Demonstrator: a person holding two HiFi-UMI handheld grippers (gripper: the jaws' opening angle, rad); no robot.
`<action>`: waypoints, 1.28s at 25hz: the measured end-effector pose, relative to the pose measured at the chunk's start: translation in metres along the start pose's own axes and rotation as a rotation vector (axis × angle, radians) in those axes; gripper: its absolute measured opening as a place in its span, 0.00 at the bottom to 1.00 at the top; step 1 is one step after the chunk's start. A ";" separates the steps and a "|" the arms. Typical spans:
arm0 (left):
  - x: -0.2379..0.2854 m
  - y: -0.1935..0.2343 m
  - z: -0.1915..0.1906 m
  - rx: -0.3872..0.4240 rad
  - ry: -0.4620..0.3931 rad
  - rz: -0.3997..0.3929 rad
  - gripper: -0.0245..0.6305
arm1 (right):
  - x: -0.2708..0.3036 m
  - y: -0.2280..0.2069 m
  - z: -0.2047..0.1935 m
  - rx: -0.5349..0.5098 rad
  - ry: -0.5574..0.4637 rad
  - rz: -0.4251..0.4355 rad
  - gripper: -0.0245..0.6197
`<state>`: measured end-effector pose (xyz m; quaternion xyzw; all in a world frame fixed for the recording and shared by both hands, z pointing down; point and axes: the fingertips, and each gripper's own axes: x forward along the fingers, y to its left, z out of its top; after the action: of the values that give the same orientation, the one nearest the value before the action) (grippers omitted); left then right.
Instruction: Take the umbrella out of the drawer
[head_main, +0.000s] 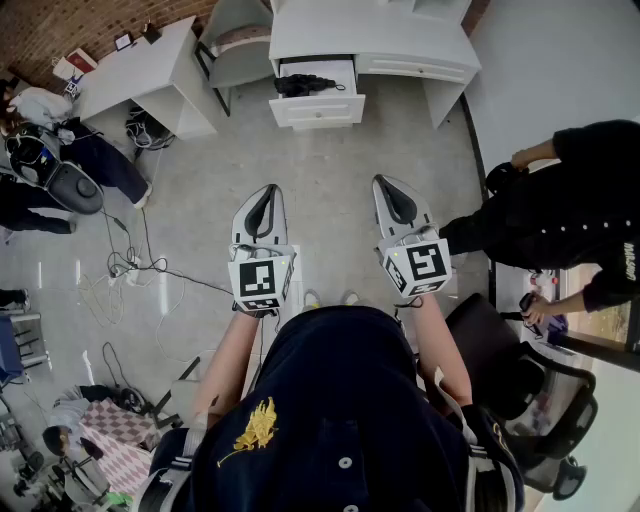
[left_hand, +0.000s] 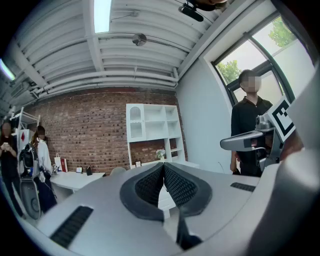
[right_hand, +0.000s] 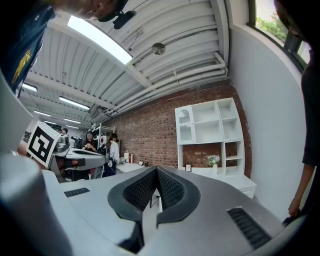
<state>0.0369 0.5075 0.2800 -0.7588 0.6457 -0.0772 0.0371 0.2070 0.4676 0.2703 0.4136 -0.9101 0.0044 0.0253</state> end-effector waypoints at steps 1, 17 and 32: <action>0.001 -0.005 0.001 0.013 0.002 -0.011 0.07 | -0.002 -0.002 0.000 -0.002 0.001 -0.002 0.07; 0.019 -0.062 0.004 0.052 0.025 -0.048 0.07 | -0.035 -0.052 -0.016 -0.011 0.044 -0.028 0.07; 0.011 -0.069 0.000 0.048 0.084 0.031 0.07 | -0.046 -0.070 -0.030 0.087 0.046 0.011 0.07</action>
<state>0.1060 0.5075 0.2920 -0.7437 0.6563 -0.1240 0.0294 0.2912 0.4574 0.2973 0.4090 -0.9105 0.0533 0.0281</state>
